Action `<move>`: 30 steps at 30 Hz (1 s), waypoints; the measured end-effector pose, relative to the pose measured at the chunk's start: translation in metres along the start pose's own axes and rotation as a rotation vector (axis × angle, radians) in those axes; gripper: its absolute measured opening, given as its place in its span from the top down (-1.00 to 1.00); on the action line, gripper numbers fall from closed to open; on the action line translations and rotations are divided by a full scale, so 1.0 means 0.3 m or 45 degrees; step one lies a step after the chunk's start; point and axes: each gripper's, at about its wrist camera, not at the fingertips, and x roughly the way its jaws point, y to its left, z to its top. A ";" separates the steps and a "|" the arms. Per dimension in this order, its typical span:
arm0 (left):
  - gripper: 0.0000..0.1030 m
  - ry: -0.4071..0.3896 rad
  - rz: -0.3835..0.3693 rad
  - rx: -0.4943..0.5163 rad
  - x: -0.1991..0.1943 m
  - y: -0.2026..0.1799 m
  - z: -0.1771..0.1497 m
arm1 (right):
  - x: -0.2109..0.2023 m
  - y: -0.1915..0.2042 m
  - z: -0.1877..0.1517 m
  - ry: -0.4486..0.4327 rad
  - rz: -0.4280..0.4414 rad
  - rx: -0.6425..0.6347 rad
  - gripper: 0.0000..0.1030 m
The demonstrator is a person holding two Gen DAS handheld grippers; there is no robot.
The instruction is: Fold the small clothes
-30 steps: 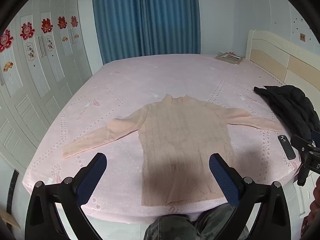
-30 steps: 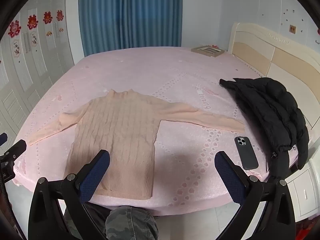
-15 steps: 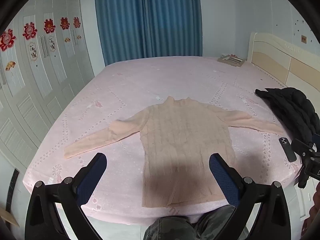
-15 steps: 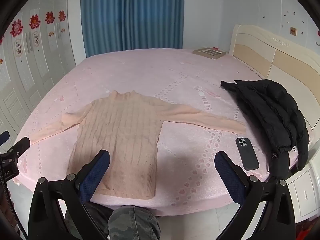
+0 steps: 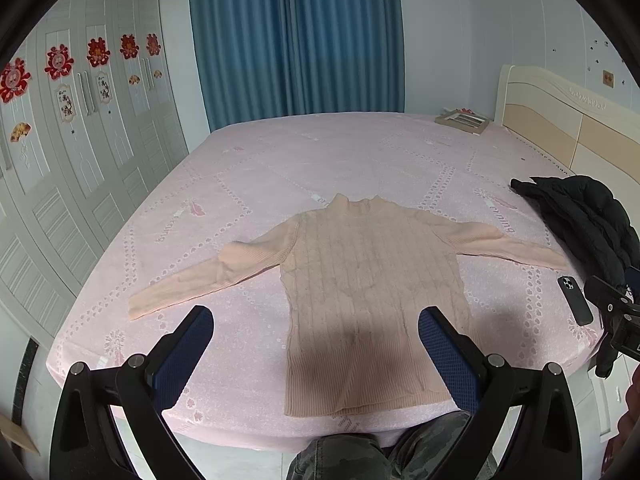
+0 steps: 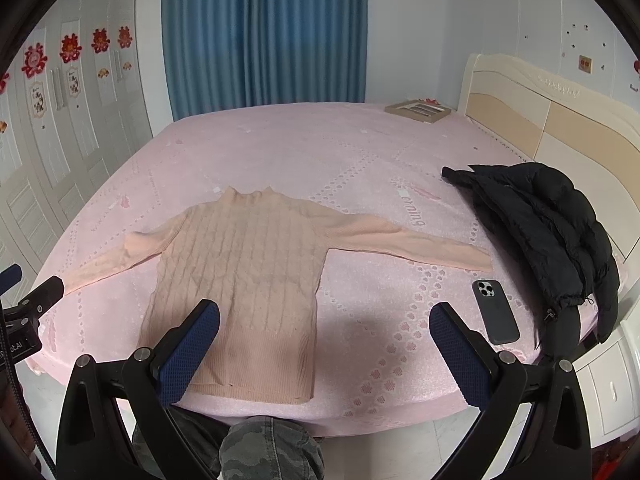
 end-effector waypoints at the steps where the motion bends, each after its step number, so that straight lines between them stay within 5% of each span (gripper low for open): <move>1: -1.00 0.002 0.001 -0.002 0.002 0.002 0.002 | 0.000 0.000 0.000 -0.001 0.000 -0.001 -0.99; 30: -1.00 0.008 -0.019 -0.024 0.018 0.021 0.006 | -0.018 0.006 0.007 -0.033 0.024 0.011 -0.99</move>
